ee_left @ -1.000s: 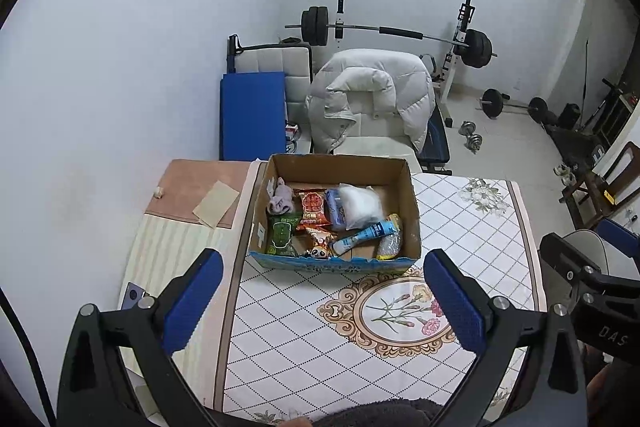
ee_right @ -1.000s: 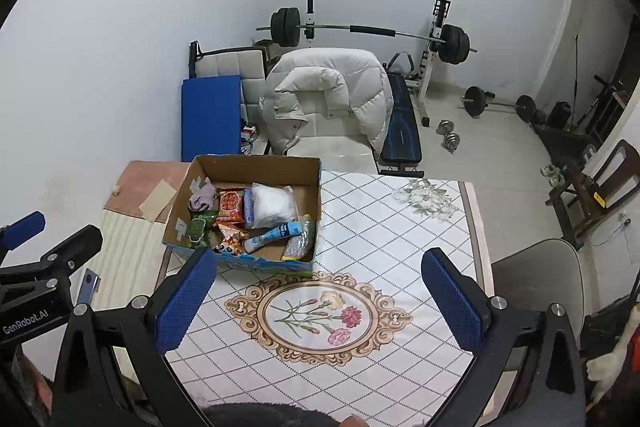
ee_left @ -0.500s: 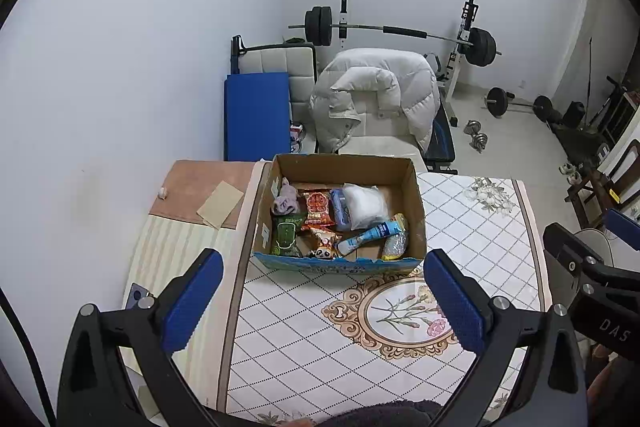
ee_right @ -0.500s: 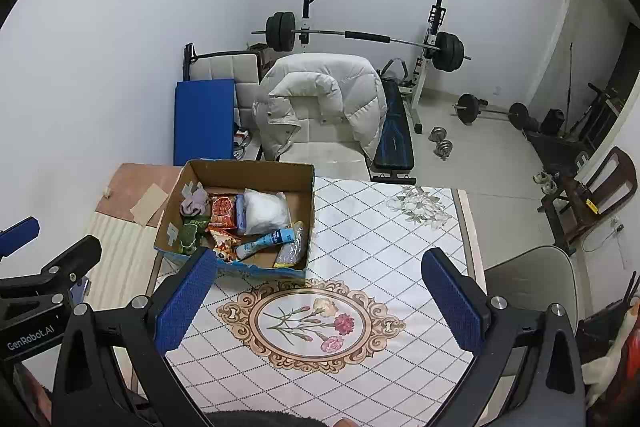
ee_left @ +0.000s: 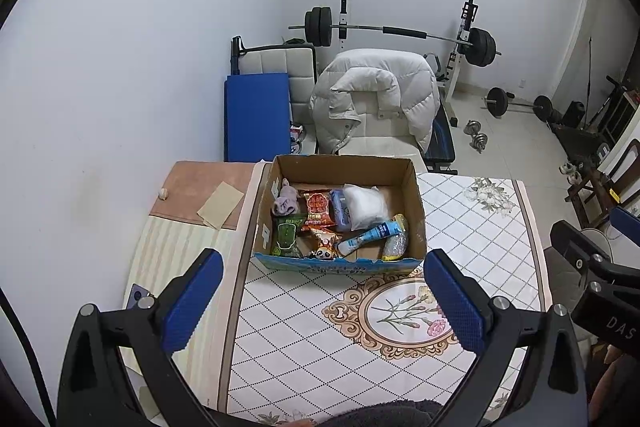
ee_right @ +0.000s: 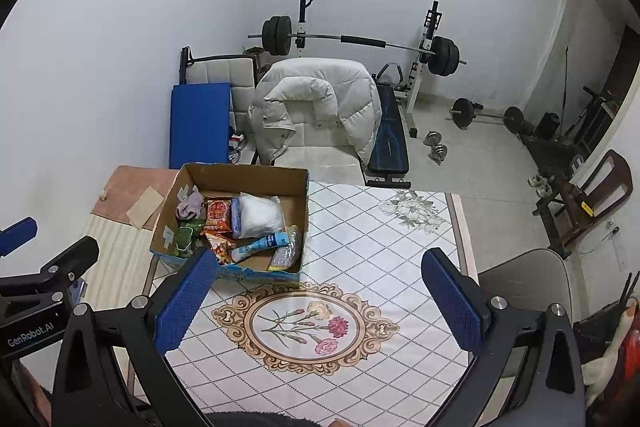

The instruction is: Organize soft objects

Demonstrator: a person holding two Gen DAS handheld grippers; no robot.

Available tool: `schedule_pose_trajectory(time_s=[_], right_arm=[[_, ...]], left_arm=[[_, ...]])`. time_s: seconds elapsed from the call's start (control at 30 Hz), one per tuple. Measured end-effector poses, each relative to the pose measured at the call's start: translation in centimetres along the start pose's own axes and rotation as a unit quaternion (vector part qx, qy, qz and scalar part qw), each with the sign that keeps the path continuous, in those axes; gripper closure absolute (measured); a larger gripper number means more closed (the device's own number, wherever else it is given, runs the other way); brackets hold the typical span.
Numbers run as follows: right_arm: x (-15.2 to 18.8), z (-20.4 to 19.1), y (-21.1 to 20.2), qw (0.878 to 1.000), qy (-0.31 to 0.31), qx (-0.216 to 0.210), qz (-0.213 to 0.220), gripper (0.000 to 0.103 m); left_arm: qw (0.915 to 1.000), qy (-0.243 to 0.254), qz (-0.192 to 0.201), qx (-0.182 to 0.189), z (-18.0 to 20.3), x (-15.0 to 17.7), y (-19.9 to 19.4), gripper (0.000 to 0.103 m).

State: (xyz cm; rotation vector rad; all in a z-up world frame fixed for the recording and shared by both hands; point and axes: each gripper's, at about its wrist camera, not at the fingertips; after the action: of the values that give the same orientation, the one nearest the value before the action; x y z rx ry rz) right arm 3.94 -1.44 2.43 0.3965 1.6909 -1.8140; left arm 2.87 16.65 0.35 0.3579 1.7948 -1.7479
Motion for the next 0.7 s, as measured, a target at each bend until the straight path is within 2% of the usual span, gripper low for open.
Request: schedule_pose_trajectory(time_s=[0.7], right_arm=[[-0.08,0.25,-0.37,1.000,0.005,0.002,0.000,0.000]], left_arm=[[1.0000,-0.004,0.005,-0.002,0.28,-0.34,-0.28,0.000]])
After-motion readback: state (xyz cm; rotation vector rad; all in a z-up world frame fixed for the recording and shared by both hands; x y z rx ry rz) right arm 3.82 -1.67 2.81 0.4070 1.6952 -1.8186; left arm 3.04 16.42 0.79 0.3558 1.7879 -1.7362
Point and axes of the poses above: each gripper's, at about its wrist camera, not at the fingertips, and y roughly the way its jaws point, z to its right, x to its underside, and after that the axes turned 7 degrees about -y, right-handed
